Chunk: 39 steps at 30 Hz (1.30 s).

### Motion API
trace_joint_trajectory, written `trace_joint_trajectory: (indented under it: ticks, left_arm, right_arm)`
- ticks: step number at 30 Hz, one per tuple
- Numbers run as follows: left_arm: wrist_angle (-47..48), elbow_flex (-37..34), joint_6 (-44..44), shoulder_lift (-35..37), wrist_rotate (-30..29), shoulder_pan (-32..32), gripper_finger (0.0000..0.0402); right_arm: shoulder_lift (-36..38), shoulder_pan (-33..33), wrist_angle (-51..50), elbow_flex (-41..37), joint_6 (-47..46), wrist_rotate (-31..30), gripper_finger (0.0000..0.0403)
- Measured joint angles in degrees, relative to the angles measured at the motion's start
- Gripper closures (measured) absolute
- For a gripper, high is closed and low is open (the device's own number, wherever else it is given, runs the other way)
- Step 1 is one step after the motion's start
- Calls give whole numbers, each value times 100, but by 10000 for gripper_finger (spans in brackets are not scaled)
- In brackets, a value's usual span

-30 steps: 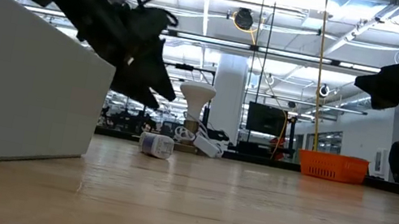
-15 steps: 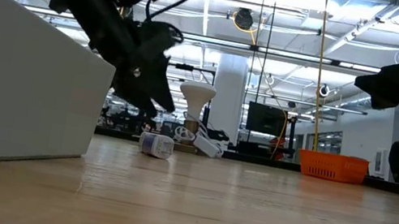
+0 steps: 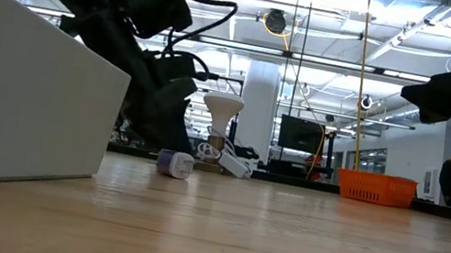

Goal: Pick & Place Office items
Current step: Put the green charger adapter into the gray bin

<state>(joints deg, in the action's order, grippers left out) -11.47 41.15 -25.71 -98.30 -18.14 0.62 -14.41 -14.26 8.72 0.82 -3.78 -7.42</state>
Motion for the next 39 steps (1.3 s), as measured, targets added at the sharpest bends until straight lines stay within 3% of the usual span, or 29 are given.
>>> trace_joint_trajectory:
  ticks: [7,39]
  left_arm:
    - [249,0,-134,0,-345,-1,167]
    - [389,0,-116,2,-95,4,257]
  right_arm:
    - [0,1,-1,0,0,0,183]
    - [-2,2,-1,0,0,0,183]
